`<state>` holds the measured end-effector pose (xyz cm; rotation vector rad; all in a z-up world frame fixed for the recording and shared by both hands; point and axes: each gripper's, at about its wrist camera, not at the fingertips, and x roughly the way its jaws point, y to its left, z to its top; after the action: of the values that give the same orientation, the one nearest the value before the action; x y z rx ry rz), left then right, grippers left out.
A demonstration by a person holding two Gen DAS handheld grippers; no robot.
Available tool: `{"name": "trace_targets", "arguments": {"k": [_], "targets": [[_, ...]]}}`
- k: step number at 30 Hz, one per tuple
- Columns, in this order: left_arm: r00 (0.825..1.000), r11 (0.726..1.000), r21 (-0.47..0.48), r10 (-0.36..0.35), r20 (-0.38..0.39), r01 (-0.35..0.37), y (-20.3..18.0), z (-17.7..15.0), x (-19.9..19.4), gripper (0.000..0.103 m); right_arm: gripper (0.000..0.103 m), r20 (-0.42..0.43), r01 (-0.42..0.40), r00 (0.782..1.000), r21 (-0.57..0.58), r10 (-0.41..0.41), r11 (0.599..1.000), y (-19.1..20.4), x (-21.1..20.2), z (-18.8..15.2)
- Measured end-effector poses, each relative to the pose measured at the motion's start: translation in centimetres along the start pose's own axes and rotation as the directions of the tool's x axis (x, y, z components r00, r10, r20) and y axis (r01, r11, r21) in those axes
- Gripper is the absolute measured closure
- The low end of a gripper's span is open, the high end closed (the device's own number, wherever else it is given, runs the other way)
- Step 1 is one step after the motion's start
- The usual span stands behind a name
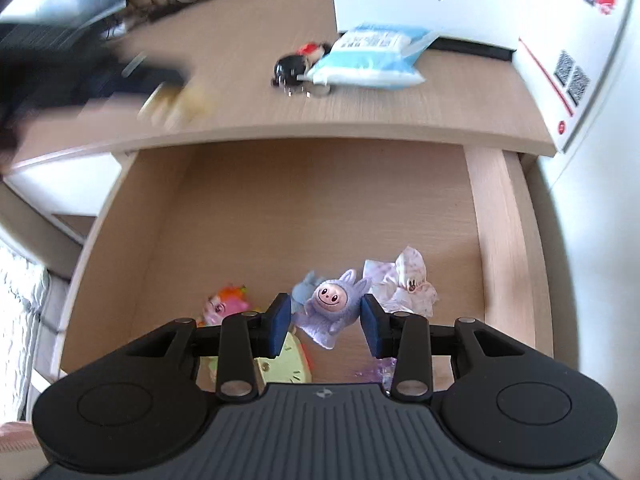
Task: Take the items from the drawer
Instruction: 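Set the yellow figure on the desktop and open the left while the right lifts the lace cloth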
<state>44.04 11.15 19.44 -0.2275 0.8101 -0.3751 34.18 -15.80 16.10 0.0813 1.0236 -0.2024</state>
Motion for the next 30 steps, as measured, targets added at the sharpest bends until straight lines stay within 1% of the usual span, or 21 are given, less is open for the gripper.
{"name": "trace_targets", "arguments": {"k": [1, 2, 4, 5, 7, 9, 10, 12, 14, 15, 17, 20, 21, 23, 24, 25, 27, 29, 30], "targets": [[1.000, 1.000, 0.012, 0.021, -0.006, -0.021, 0.0, 0.8, 1.5, 0.076, 0.065, 0.015, 0.004, 1.000, -0.009, -0.004, 1.000, 0.2, -0.1, -0.8], [0.999, 0.999, 0.016, 0.041, -0.012, -0.040, 0.1, 1.4, 2.8, 0.076, 0.065, 0.022, 0.000, 1.000, -0.011, 0.000, 1.000, 0.4, -1.0, -2.7], [0.998, 0.998, 0.020, 0.060, -0.005, -0.060, 0.3, 2.0, 5.2, 0.077, 0.065, 0.038, -0.001, 0.999, -0.016, 0.002, 1.000, 0.3, -1.2, -2.6], [0.998, 0.997, 0.038, 0.064, -0.009, -0.064, 0.4, 2.0, 6.1, 0.075, 0.065, 0.044, 0.004, 0.999, -0.015, -0.003, 1.000, 0.0, -1.1, -2.6], [0.994, 0.992, 0.080, 0.104, -0.041, -0.100, 0.3, 2.0, 7.7, 0.075, 0.065, 0.045, 0.014, 0.999, 0.004, -0.015, 1.000, -1.3, 0.1, -3.2], [0.994, 0.991, 0.076, 0.110, -0.013, -0.108, 0.5, 2.1, 7.6, 0.075, 0.065, 0.045, 0.020, 0.999, 0.034, -0.021, 0.999, -2.3, 0.2, -3.3], [0.994, 0.993, 0.053, 0.104, 0.016, -0.105, 0.9, 2.2, 6.9, 0.075, 0.065, 0.048, 0.025, 0.998, 0.047, -0.027, 0.999, -2.9, 1.0, -3.0], [0.993, 0.995, -0.021, 0.095, 0.072, -0.094, 1.9, 2.5, 5.1, 0.075, 0.066, 0.067, 0.049, 0.996, 0.072, -0.054, 0.996, -4.1, 1.2, -2.5], [0.992, 0.995, -0.066, 0.081, 0.100, -0.074, 2.9, 2.3, 2.8, 0.075, 0.067, 0.108, 0.072, 0.991, 0.097, -0.083, 0.993, -5.2, 0.9, -1.6], [0.991, 0.995, -0.069, 0.081, 0.103, -0.074, 3.3, 1.9, 1.6, 0.075, 0.068, 0.139, 0.083, 0.985, 0.107, -0.097, 0.991, -5.8, 0.6, -0.9], [0.993, 0.995, -0.052, 0.088, 0.082, -0.084, 3.7, 0.4, -0.4, 0.075, 0.068, 0.201, 0.104, 0.971, 0.119, -0.127, 0.987, -6.5, 0.4, 0.7], [0.998, 0.997, -0.030, 0.068, 0.007, -0.067, 4.1, -2.9, -2.4, 0.075, 0.069, 0.292, 0.139, 0.941, 0.126, -0.170, 0.982, -7.5, 0.7, 4.1], [0.998, 0.998, -0.032, 0.059, -0.022, -0.060, 4.1, -4.0, -2.7, 0.075, 0.070, 0.324, 0.157, 0.927, 0.119, -0.188, 0.980, -7.8, 1.1, 5.4], [0.996, 0.998, -0.048, 0.045, -0.077, -0.049, 4.4, -6.0, -3.1, 0.075, 0.071, 0.376, 0.198, 0.900, 0.095, -0.219, 0.976, -8.1, 2.0, 7.8], [0.994, 0.997, -0.055, 0.040, -0.101, -0.046, 4.4, -6.9, -3.3, 0.075, 0.071, 0.394, 0.209, 0.891, 0.087, -0.226, 0.974, -8.4, 2.3, 8.9], [0.992, 0.997, -0.058, 0.037, -0.122, -0.045, 4.4, -7.6, -3.5, 0.075, 0.071, 0.390, 0.190, 0.897, 0.087, -0.209, 0.978, -8.9, 2.6, 10.0], [0.988, 0.997, -0.058, 0.036, -0.148, -0.045, 4.3, -8.9, -4.0, 0.075, 0.070, 0.380, 0.100, 0.915, 0.107, -0.133, 0.989, -9.8, 2.3, 11.1], [0.985, 0.997, -0.056, 0.035, -0.171, -0.045, 4.3, -10.0, -4.3, 0.075, 0.069, 0.366, 0.050, 0.926, 0.117, -0.090, 0.992, -9.9, 2.0, 10.7], [0.982, 0.998, -0.052, 0.034, -0.184, -0.044, 4.2, -10.3, -4.3, 0.075, 0.069, 0.346, 0.033, 0.936, 0.115, -0.071, 0.993, -9.9, 2.1, 10.1]]}}
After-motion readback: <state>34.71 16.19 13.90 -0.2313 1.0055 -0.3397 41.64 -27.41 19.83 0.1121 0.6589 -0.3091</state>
